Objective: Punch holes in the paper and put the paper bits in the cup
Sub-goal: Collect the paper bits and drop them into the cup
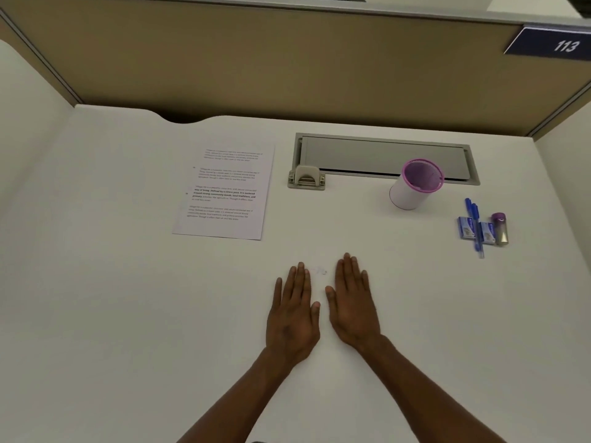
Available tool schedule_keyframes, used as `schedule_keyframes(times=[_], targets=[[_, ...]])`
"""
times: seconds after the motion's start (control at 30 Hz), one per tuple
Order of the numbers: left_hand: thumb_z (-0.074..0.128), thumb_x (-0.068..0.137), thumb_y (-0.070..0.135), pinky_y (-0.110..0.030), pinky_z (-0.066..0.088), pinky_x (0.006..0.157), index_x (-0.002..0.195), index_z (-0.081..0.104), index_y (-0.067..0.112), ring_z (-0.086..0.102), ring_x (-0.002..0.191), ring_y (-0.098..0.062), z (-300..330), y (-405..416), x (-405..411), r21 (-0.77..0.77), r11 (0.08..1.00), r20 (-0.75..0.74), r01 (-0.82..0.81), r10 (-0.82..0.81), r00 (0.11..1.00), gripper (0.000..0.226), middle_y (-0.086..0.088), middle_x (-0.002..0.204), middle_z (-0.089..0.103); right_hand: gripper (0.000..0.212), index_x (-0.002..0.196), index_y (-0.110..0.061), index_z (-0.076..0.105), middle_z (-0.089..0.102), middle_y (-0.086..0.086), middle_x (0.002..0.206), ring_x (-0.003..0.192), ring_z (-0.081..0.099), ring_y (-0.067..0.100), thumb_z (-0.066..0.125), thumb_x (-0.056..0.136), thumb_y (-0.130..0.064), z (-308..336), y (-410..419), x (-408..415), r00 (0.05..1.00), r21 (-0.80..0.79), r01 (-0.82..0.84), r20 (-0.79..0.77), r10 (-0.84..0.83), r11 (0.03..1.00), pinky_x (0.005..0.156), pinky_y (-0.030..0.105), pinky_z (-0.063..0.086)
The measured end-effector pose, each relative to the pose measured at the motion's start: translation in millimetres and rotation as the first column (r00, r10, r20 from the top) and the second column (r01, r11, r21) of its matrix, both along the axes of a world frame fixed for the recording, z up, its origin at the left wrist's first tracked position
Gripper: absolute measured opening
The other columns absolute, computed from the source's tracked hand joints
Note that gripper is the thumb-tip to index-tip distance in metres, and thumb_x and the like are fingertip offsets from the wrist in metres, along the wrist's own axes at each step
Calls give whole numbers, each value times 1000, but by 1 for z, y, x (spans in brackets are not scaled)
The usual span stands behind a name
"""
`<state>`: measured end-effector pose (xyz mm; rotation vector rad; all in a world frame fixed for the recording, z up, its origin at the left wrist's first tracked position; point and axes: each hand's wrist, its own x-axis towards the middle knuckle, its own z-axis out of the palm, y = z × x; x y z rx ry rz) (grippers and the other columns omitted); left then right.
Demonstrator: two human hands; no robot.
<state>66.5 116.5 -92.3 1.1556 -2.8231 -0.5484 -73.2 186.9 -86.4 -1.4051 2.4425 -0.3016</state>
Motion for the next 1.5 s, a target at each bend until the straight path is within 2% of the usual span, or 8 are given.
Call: schedule_keyframes(times=[0.1,0.2,0.47,0.77,0.97,1.17,1.3,1.5], targets=[[18,104,36,-42,3,126,158,0,14,-13,153,-13,5,-15,-18,42,995,-36,90,-89,995,61,0,167,-9,56,154,-12,0,-4,0,164,151,-5,12,22,105,-29,5,2,11,987,-120,-110,106,123,987,124,36,3],[20,105,36,-29,0,126,158,-2,18,-11,152,-4,13,-30,-22,188,981,-213,39,2,977,61,7,166,-7,63,156,-16,0,-1,-4,164,150,-1,6,30,104,-36,12,15,2,976,-236,81,214,-30,968,124,36,9],[29,103,36,-21,17,122,155,30,22,17,149,4,21,-53,20,443,871,-410,-214,409,815,54,15,160,27,123,154,-7,-8,-12,16,162,151,-12,29,33,74,-91,-3,9,34,982,-25,182,-42,-183,983,121,42,-4],[32,103,34,-13,17,119,152,37,23,20,148,6,21,-43,30,407,901,-385,-150,318,867,51,17,157,32,78,154,-19,-13,-12,6,164,151,-13,19,22,98,-62,-1,-83,5,995,-126,-97,-21,95,987,122,37,0],[35,105,31,-27,25,122,150,41,24,23,147,3,17,-43,32,406,902,-389,-149,318,864,47,10,157,38,43,139,0,49,46,14,148,140,41,26,50,100,-20,6,-66,12,991,-284,-130,-35,126,950,117,36,27],[37,103,33,-33,26,123,148,44,27,25,148,-2,17,-39,26,404,906,-402,-128,301,865,46,9,157,37,30,122,-6,66,68,9,123,115,64,21,61,93,-12,21,-23,1,994,-453,-98,-8,106,886,99,33,51],[48,101,28,-30,17,124,150,42,20,10,153,-8,16,-41,19,263,964,-405,-42,150,902,50,11,159,29,33,128,-9,61,62,6,131,123,57,18,53,96,-13,33,-29,-21,962,-455,268,164,-216,849,104,22,39],[22,104,43,-44,5,126,158,12,15,-10,154,-20,6,-41,5,11,992,-79,124,-123,989,62,-4,167,0,57,154,-9,12,1,4,163,151,-7,16,27,104,-31,9,-15,19,999,-115,25,48,-20,993,123,39,-2]])
